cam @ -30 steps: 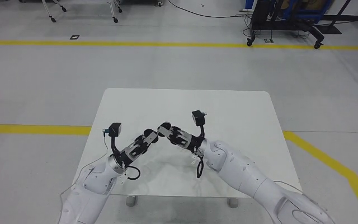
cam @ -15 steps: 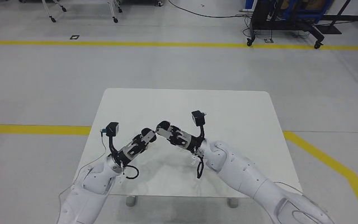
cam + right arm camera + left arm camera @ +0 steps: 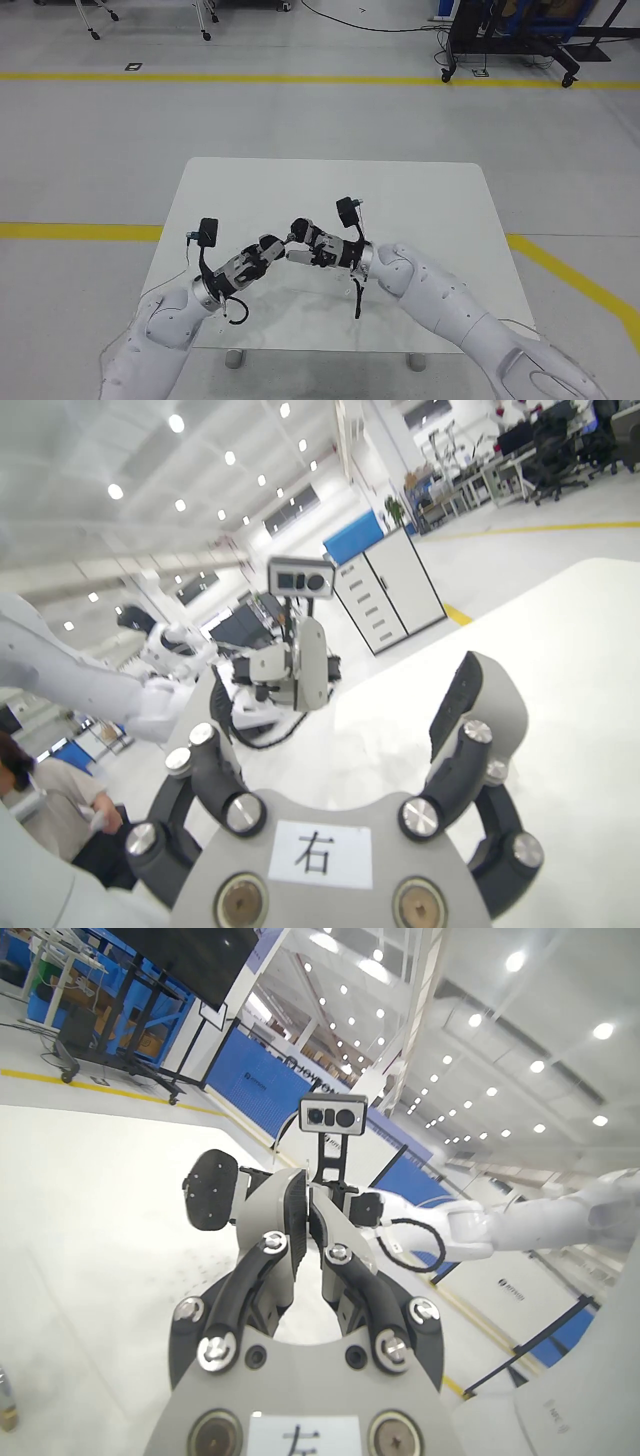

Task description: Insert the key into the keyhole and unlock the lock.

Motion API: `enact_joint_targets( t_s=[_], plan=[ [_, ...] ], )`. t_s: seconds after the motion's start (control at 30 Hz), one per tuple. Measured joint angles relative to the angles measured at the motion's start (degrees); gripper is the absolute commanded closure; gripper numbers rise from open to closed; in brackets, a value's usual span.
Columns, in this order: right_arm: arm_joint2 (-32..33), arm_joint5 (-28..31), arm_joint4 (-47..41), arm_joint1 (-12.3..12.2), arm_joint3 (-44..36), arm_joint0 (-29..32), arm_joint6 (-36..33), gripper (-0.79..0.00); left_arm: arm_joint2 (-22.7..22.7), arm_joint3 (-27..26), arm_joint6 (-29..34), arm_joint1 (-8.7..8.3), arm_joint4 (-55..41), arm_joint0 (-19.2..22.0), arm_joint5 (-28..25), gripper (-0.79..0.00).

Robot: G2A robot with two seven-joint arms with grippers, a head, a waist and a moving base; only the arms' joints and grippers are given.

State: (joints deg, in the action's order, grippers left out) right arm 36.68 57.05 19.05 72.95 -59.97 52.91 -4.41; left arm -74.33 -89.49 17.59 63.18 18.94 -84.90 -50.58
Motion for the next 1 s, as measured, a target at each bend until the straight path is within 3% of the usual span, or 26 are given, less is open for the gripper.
enact_joint_targets(
  t_s=[0.1, 0.17, 0.27, 0.3, 0.33, 0.4, 0.53, 0.8, 0.9, 0.93, 0.97, 1.0],
  plan=[
    [3.53, 0.29, -0.17, -2.37, -2.54, 0.97, -6.75, -0.776, -0.46, -1.97, -1.93, 0.02, 8.93, -0.88, 1.24, 0.0],
    [6.26, 0.05, -1.1, -4.04, -5.48, 2.27, -10.73, -0.619, -0.58, -2.58, -3.35, 0.01, 13.26, -1.44, 0.84, 0.0],
    [9.42, -0.44, -2.24, -6.19, -10.26, 4.47, -16.96, -0.628, -0.55, -2.49, -3.72, -0.13, 16.06, -1.96, -0.92, 0.0],
    [9.94, -0.23, -3.05, -6.73, -11.58, 5.1, -19.1, -0.529, -0.52, -2.42, -3.5, -0.19, 16.39, -1.98, -1.35, 0.0],
    [10.5, -0.15, -4.2, -7.39, -12.87, 5.6, -22.2, -0.508, -0.43, -2.42, -3.24, -0.26, 16.76, -1.96, -1.91, 0.0],
    [11.27, -1.55, -5.74, -8.23, -14.42, 5.96, -26.43, -0.382, -0.22, -2.56, -3.07, -0.33, 17.3, -1.91, -2.89, 0.0],
    [11.93, -4.25, -9.05, -9.28, -17.2, 6.83, -32.69, -0.339, 0.46, -2.57, -2.55, -0.44, 18.5, -1.83, -3.41, 0.0],
    [10.93, -5.95, -11.49, -9.47, -17.4, 6.46, -36.21, -0.249, 2.22, -2.47, -2.88, -0.35, 20.48, -0.97, -1.94, 0.0],
    [10.44, -6.21, -11.99, -9.34, -16.91, 5.91, -36.68, -0.148, 2.42, -2.29, -3.43, -0.38, 20.6, -0.81, -2.11, 0.0],
    [10.28, -6.19, -12.17, -9.3, -16.78, 5.73, -36.78, -0.043, 2.42, -2.23, -3.63, -0.42, 20.51, -0.8, -2.3, 0.0],
    [10.17, -6.2, -12.27, -9.27, -16.68, 5.59, -36.89, 0.0, 2.41, -2.18, -3.71, -0.45, 20.42, -0.8, -2.44, 0.0],
    [10.07, -6.27, -12.35, -9.24, -16.58, 5.46, -36.99, 0.0, 2.41, -2.13, -3.74, -0.49, 20.33, -0.79, -2.56, 0.0]
  ],
)
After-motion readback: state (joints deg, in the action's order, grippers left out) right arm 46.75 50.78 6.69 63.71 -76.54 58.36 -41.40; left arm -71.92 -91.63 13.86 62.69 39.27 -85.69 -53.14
